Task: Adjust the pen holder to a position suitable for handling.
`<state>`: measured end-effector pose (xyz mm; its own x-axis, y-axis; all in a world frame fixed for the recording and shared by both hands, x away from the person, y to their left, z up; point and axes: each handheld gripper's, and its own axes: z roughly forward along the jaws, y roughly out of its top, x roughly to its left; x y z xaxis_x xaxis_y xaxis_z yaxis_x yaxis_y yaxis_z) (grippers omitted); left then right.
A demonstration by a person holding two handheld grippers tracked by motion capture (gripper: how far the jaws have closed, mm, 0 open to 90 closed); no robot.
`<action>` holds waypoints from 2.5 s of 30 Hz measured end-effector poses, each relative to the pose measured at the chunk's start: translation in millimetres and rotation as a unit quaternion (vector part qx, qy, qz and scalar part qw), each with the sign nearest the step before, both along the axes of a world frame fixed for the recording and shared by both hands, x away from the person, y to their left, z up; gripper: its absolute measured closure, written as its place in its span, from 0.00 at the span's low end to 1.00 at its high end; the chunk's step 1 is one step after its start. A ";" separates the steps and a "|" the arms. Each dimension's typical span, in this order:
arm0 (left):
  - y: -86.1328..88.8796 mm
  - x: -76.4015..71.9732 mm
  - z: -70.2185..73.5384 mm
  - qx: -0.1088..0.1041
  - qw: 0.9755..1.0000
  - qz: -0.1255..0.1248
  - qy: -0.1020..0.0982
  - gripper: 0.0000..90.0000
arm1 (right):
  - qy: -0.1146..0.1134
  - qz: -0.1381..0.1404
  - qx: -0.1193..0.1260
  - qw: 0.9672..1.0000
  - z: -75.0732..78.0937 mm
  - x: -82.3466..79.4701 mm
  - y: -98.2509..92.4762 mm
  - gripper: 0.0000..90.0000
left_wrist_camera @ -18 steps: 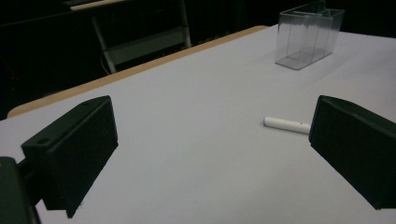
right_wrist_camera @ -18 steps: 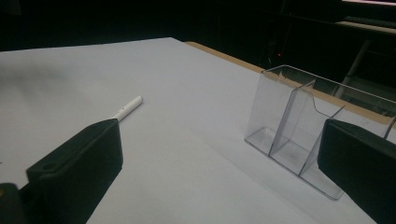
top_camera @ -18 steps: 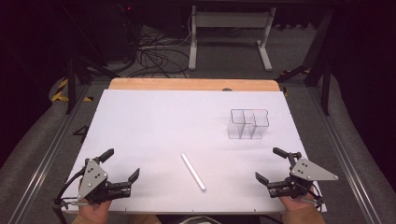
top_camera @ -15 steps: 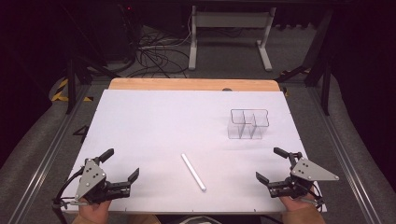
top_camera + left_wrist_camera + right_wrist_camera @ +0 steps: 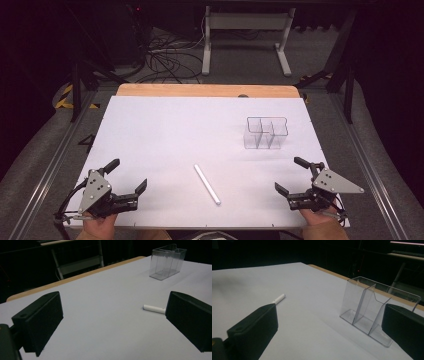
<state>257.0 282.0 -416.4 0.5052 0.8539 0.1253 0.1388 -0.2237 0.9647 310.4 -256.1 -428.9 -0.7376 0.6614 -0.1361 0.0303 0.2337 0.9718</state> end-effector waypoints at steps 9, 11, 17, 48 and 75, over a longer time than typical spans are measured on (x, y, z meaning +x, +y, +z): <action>1.3 0.2 0.4 -0.005 1.000 0.003 0.002 0.03 | 0.007 -0.012 -0.010 1.000 7.1 -0.8 2.7 0.00; 1.8 0.4 0.7 -0.003 1.000 0.004 0.000 0.03 | 0.012 -0.011 -0.005 1.000 10.9 1.1 0.4 0.00; 1.1 0.5 0.1 -0.006 1.000 0.005 0.002 0.03 | 0.032 -0.004 -0.006 0.999 19.7 8.4 -2.0 0.01; 3.0 2.8 -1.0 -0.006 1.000 0.005 0.004 0.03 | 0.034 -0.001 -0.040 0.999 57.8 45.3 8.1 0.00; 5.4 2.6 -2.2 -0.015 1.000 0.009 0.010 0.03 | 0.092 0.083 -0.248 0.961 105.3 92.5 25.9 0.35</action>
